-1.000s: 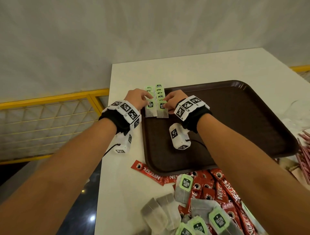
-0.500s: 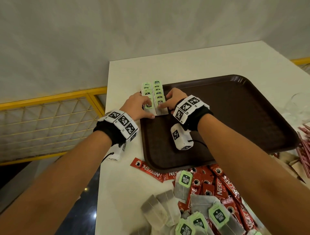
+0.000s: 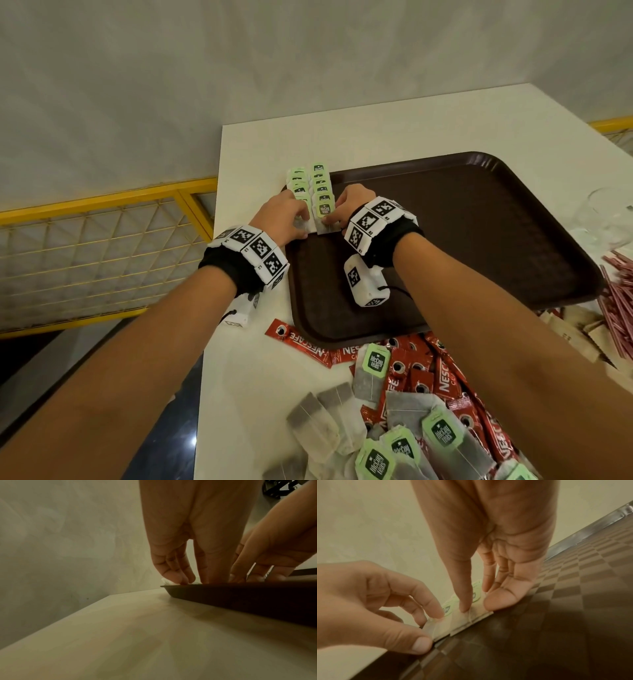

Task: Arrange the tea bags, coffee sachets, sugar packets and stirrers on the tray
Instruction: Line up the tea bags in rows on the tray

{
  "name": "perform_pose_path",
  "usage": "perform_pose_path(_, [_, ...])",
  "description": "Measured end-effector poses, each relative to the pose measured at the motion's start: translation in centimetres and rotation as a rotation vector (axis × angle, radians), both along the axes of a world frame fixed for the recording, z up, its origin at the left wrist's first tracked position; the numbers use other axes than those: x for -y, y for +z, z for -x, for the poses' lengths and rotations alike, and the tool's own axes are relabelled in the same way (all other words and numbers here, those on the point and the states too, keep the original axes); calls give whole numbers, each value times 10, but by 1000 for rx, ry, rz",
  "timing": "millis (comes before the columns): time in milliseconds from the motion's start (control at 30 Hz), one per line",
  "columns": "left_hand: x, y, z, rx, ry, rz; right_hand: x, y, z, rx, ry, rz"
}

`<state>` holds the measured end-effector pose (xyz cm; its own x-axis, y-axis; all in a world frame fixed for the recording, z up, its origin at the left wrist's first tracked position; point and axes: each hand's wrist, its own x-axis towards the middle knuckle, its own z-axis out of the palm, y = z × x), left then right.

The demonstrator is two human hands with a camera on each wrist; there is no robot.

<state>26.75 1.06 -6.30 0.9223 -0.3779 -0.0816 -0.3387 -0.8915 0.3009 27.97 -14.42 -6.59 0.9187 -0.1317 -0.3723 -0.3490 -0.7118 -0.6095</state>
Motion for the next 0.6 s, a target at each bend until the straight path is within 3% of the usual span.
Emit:
perform_pose_path(300, [2,10,8,-2,13,10,2,7,5,38,12,-6])
perform_pose_path(467, [4,38,46,53,23,185,6,38,48,156,32,-207])
perform_pose_path(533, [2,48,76,-15,-13,286,10,52,78,142,125,-276])
perform_pose_path(600, [-1,54,108,-182,-88,267,14,61,110,87,228,-281])
